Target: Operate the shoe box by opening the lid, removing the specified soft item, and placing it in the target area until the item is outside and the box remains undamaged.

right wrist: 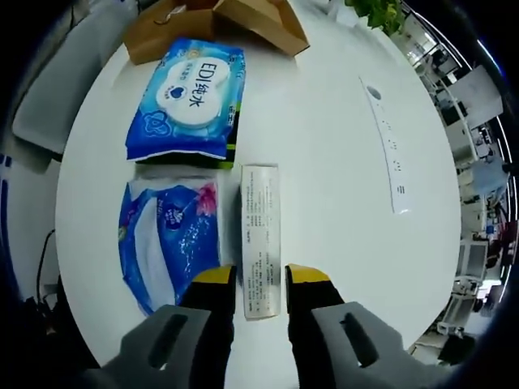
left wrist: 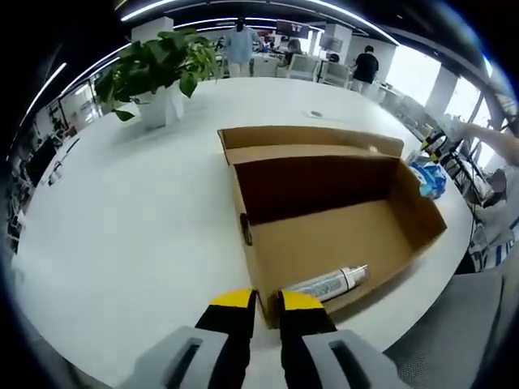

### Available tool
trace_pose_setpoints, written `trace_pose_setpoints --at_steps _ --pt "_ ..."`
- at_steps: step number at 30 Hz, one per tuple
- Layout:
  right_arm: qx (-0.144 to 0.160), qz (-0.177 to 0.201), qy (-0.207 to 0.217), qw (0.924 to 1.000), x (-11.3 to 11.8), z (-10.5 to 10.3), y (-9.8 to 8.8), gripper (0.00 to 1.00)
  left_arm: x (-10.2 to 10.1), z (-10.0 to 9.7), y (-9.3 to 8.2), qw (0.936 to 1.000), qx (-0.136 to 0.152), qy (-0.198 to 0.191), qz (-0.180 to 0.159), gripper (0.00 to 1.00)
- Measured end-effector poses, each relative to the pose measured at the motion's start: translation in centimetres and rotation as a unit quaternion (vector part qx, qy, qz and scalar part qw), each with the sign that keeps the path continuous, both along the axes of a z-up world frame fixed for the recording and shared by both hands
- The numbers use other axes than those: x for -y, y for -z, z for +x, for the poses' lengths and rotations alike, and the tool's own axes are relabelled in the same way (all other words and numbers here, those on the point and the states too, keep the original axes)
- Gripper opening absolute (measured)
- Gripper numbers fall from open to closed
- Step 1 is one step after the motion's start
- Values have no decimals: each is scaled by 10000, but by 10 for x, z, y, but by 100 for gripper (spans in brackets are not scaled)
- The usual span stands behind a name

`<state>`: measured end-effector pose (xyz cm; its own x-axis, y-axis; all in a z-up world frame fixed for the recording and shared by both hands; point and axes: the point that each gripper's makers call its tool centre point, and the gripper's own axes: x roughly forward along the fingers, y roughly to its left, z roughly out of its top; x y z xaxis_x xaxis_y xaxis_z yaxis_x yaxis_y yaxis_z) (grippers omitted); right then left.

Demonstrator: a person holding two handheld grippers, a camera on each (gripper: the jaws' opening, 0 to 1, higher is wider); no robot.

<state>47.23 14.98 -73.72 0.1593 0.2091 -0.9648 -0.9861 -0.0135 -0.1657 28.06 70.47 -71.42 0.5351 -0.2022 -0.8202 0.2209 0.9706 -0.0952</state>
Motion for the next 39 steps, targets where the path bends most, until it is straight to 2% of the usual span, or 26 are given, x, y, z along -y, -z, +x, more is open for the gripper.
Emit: trace_pose_setpoints --at_steps 5,7,10,15,19,23,28,32,34,37,39 --pt "223 187 229 9993 -3 5 -7 36 4 4 -7 9999 84 123 12 17" --pt "306 284 323 9986 -4 6 -11 38 5 6 -10 9998 131 170 -2 20" --pt "451 583 645 9952 -8 7 -18 44 9 9 -15 9993 212 309 -47 24" --pt "495 796 992 9906 -8 -2 -24 50 10 13 -20 9985 301 462 -30 26" --pt "566 1029 1330 9841 -11 -9 -33 58 12 16 -27 9975 412 577 -5 27" --pt "638 1407 1858 9704 -16 -15 -46 68 18 20 -36 9953 539 810 -11 28" --pt "825 1893 2281 9515 -23 -26 -63 79 26 21 -36 9913 465 1233 31 32" --pt "928 2234 2501 9375 -29 -39 -76 89 38 19 -32 9835 345 1773 123 36" --pt "939 2346 2555 9332 -32 -48 -80 90 43 19 -30 9792 274 2007 132 40" --pt "980 2475 2621 9276 -37 -59 -85 95 47 22 -28 9737 257 2255 181 42" --pt "996 2592 2669 9228 -42 -70 -89 96 52 23 -27 9669 223 2535 192 42"
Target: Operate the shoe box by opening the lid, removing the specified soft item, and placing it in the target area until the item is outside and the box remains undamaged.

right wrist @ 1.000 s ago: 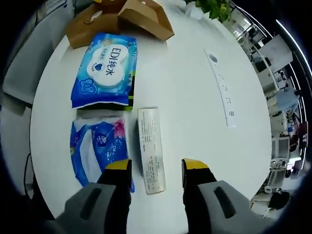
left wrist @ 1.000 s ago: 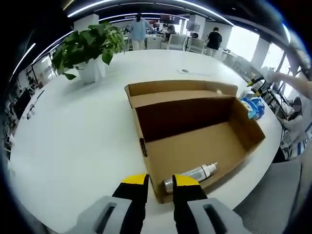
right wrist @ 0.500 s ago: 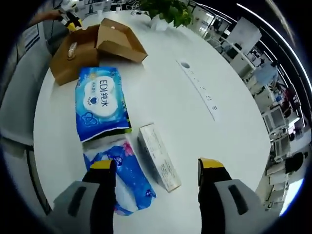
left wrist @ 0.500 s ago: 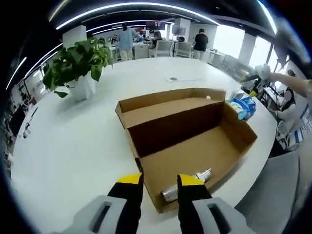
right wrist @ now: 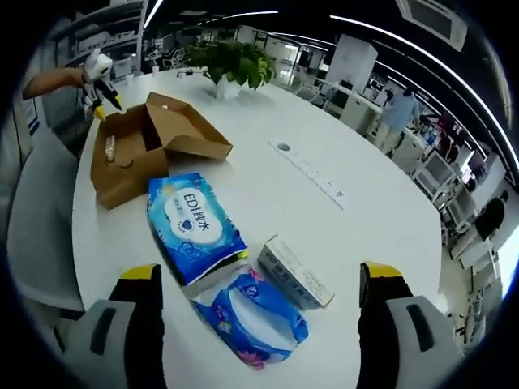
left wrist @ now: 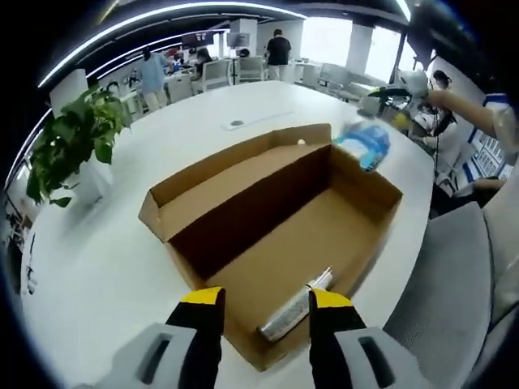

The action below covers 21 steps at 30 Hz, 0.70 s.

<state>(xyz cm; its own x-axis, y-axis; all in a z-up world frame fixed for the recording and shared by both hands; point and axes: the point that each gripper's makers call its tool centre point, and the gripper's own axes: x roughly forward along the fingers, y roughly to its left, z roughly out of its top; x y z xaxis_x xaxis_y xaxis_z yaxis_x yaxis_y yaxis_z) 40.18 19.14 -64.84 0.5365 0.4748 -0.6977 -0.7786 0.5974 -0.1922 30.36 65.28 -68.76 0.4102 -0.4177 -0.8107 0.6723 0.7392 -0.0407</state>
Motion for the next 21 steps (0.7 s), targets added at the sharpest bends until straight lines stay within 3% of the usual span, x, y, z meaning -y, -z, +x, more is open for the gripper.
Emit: trace_pose_setpoints --at_steps 7,15,21 --pt "79 358 171 9992 -14 -33 -6 96 11 1 8 9962 -214 814 204 47" --pt "93 630 310 9975 -20 -65 -10 96 17 9 14 9878 -353 1469 387 51" --pt "76 818 360 9960 -27 -86 -13 96 21 11 21 9740 -480 2110 676 52"
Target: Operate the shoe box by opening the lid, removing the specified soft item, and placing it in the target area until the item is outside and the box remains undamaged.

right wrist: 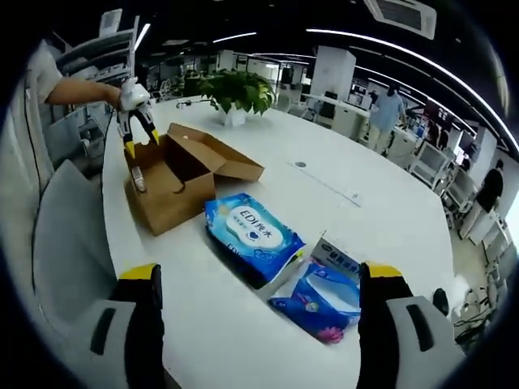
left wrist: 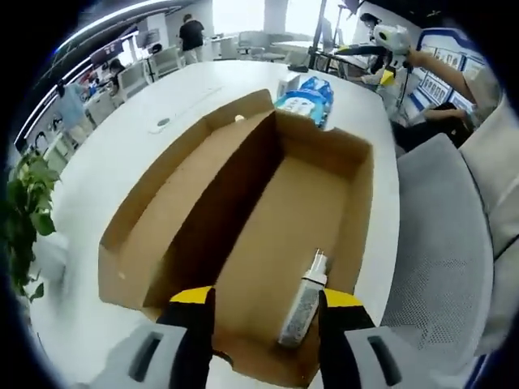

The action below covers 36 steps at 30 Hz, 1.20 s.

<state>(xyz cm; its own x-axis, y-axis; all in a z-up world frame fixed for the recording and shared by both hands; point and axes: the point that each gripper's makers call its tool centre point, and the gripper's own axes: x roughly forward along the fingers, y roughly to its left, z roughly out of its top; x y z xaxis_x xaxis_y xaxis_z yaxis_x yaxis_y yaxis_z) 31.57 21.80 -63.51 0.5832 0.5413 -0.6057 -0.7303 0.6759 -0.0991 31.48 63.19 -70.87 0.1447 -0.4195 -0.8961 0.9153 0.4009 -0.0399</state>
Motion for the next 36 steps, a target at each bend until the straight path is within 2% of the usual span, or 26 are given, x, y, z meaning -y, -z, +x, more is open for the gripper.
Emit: trace_pose_setpoints --at_steps 8,11,14,19,24,33,36 --pt "7 141 52 9999 -9 -22 -7 96 3 -6 14 9970 -320 659 265 55" --pt "15 176 38 9998 -14 -30 -9 96 2 -10 20 9940 -454 905 412 56" --pt "-6 186 42 9998 -17 -36 -8 96 -1 -14 29 9884 -562 1235 688 56" --pt "-39 262 136 9996 -20 -42 -6 96 2 -16 36 9829 -757 1471 814 57" --pt "-54 335 222 9992 -23 -48 -5 96 0 -17 50 9737 -997 1790 1000 56" --pt "-56 437 347 9984 -26 -56 0 96 8 -25 57 9648 -1107 2092 1149 53" --pt "-47 485 350 9982 -30 -56 0 96 6 -24 61 9637 -1095 2135 1175 52"
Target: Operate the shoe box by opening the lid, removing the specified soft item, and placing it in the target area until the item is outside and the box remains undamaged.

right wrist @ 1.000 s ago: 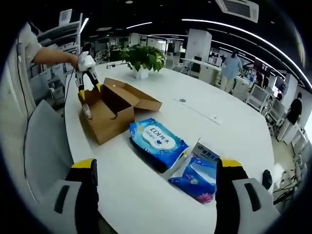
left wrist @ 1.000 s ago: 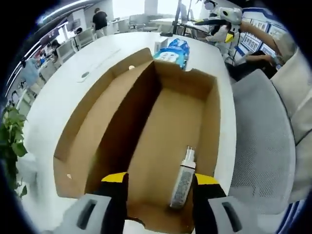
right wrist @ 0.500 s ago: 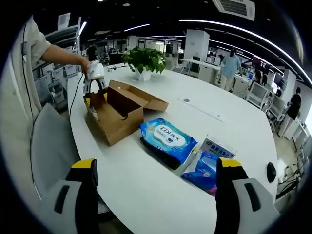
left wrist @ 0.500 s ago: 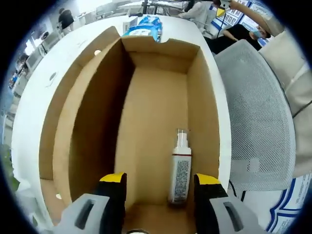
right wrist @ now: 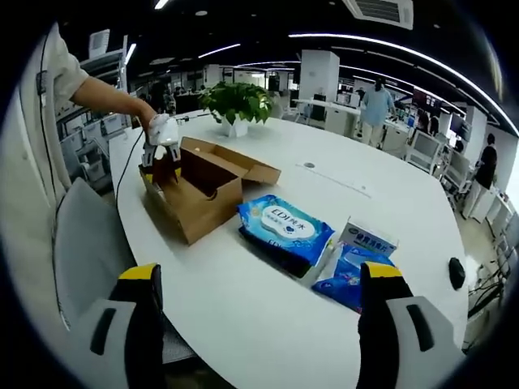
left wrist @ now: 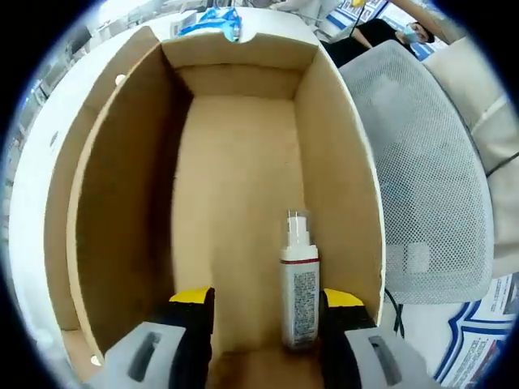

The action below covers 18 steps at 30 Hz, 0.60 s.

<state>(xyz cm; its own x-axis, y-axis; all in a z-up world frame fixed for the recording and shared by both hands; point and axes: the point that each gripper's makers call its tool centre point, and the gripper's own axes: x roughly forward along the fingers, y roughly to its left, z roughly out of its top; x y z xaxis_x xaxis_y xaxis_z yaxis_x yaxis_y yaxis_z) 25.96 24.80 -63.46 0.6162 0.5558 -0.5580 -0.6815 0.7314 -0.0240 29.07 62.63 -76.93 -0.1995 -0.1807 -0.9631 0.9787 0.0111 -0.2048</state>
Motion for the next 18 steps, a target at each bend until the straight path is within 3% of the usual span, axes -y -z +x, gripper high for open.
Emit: trace_pose_setpoints --at_steps 6,10,12,18 --pt "87 128 -132 9998 -17 -1 -3 96 1 4 3 9998 175 50 -93 50" --pt "67 162 -227 9996 -26 -3 -2 96 1 1 7 9996 220 81 -127 40" --pt "59 200 -301 9993 -31 -4 -3 90 2 -1 7 9996 238 92 -142 34" --pt "48 223 -431 9988 -44 -6 0 89 8 -4 11 9991 327 155 -232 29"
